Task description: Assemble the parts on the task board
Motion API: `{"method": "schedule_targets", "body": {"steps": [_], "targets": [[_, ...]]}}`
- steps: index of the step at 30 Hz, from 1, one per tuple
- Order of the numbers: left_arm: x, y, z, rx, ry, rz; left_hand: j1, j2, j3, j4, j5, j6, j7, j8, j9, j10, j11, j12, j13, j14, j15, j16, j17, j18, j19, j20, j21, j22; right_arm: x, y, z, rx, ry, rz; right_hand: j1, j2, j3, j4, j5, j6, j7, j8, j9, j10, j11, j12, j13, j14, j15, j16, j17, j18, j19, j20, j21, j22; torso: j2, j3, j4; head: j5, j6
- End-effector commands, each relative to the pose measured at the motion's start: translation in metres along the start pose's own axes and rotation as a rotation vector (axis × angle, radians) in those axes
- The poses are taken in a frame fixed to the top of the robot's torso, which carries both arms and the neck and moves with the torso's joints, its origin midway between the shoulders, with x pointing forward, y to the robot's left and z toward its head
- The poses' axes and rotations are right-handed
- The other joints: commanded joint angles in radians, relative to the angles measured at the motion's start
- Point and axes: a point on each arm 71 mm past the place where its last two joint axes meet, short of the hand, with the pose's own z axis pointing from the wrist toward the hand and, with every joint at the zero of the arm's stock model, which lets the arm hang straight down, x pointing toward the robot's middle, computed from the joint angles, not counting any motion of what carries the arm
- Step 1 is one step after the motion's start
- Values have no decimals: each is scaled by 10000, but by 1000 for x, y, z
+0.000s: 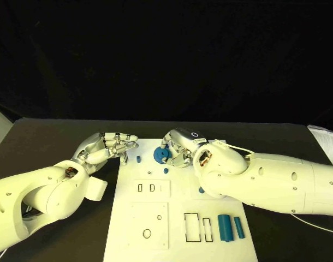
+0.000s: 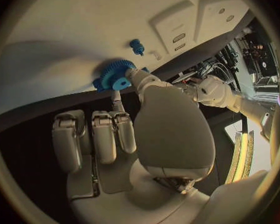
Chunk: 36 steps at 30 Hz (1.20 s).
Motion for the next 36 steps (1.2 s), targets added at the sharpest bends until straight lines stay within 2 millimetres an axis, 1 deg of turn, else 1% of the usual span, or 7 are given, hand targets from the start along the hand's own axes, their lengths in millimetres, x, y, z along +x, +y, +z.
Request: {"method": "schedule_targets", "body": {"steps": [1,13,15,17,19,22,36], "targets": [[3,-1,0,34,161,-93,-55,0,55,12,-12,-79,-1,-14,9,-56,17,1,-6,-21,42,33,-8,-4,-19,18,66,9,4,1,0,-49,306,-193,-148,30,-40,76,-47,-88,17,-82,-22,609,-10,-102,2152,960,-31,9,2205,-143,1064,-27,46,2632,9,-1,-4,-24,18],[3,-1,1,-4,189,-107,-71,-7,53,14,-12,-87,2,-16,11,-67,21,0,-6,-25,45,36,-18,-3,-30,21,75,11,4,1,3,-24,222,-75,-325,-28,-153,160,-109,-390,113,-274,-120,514,76,-215,2057,953,42,-2,2179,-143,1064,34,46,2632,0,4,7,-47,-41],[3,-1,1,-11,171,-100,-71,-7,53,14,-12,-87,2,-16,11,-67,21,0,-6,-25,45,36,-18,-3,-30,21,75,11,5,2,2,-55,234,12,-428,-30,-392,235,-702,-511,144,-358,-184,478,113,-259,2021,954,83,-1,2184,-143,1064,78,46,2632,-4,7,4,-47,-41],[3,0,1,-14,159,-95,-71,-7,53,14,-12,-87,2,-16,11,-67,21,0,-6,-25,45,36,-18,-3,-30,21,75,11,5,2,2,-78,238,97,-511,58,-798,393,-1606,-615,179,-438,-247,455,148,-287,1998,951,111,-6,2173,-143,1064,114,46,2632,-7,3,1,-66,-63],[3,0,1,-16,146,-91,-73,-5,54,15,-12,-89,3,-17,11,-71,22,-1,-7,-25,46,36,-19,-2,-35,22,75,7,5,2,2,-79,251,169,-525,177,-1292,607,-2089,-619,187,-467,-291,455,160,-290,1999,951,126,-6,2174,-143,1064,134,46,2632,-7,5,1,-63,-72],[3,0,1,-19,125,-85,-74,-3,55,16,-11,-91,3,-18,11,-74,23,-2,-7,-26,46,37,-21,-2,-39,22,74,4,5,1,1,-54,254,227,-431,400,-2151,727,-1888,-623,196,-510,-362,446,174,-303,1992,950,141,-10,2167,-143,1064,144,46,2632,-4,5,-9,-55,-73],[2,0,1,-34,71,-72,-81,3,60,20,-11,-102,8,-23,11,-93,28,-9,-11,-26,49,39,-26,-3,-37,24,85,15,5,-7,-4,163,452,287,-346,672,-2393,737,-1674,-519,171,-476,-386,482,153,-263,2030,952,126,-8,2178,-143,1064,139,46,2632,-10,12,-12,-25,-106]]}}
